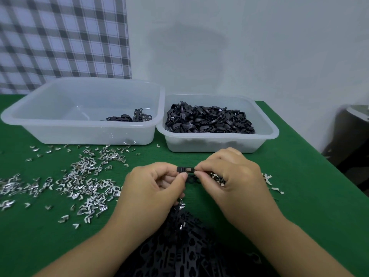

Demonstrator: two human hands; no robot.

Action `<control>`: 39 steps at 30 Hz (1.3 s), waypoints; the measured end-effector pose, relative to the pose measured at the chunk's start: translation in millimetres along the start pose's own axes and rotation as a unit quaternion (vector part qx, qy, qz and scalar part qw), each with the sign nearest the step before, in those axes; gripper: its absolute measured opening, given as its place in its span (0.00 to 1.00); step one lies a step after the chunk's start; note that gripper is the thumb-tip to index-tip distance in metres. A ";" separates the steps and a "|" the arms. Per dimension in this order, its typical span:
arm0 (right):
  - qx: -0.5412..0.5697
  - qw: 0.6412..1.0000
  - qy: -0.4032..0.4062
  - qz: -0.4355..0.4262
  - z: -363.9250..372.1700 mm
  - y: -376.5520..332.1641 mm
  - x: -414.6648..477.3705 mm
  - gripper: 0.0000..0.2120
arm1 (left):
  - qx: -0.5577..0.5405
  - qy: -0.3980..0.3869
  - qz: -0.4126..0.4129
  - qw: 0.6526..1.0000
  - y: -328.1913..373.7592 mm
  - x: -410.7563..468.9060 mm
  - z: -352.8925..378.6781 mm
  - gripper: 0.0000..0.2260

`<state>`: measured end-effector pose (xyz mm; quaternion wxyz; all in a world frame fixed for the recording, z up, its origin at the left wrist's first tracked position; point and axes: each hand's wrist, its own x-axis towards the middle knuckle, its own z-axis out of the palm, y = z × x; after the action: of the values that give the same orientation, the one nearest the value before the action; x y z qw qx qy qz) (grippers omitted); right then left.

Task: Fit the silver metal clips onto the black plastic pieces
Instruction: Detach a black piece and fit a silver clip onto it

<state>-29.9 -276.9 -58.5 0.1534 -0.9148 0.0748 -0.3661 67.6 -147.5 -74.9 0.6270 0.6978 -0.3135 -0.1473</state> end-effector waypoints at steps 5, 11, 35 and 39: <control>0.024 1.000 0.002 0.009 1.5 -0.2 -0.3 0.01 | -0.002 -0.008 -0.001 1.000 1.3 0.0 -0.1 0.07; 0.051 0.999 0.021 0.003 2.5 -1.4 0.2 0.02 | -0.026 -0.033 -0.012 0.999 0.4 0.8 -0.4 0.07; 0.110 0.986 -0.086 0.097 1.9 -13.6 6.3 0.05 | 0.057 -0.006 0.044 0.997 -2.3 -0.9 -2.5 0.08; 0.097 0.989 -0.075 0.084 3.7 -12.6 5.9 0.04 | 0.049 -0.008 0.044 0.998 -1.4 -1.7 -2.7 0.08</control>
<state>-22.8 -265.7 -52.9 0.2773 -0.9108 0.1039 -0.2876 68.3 -144.2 -76.1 0.5957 0.7118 -0.3557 -0.1097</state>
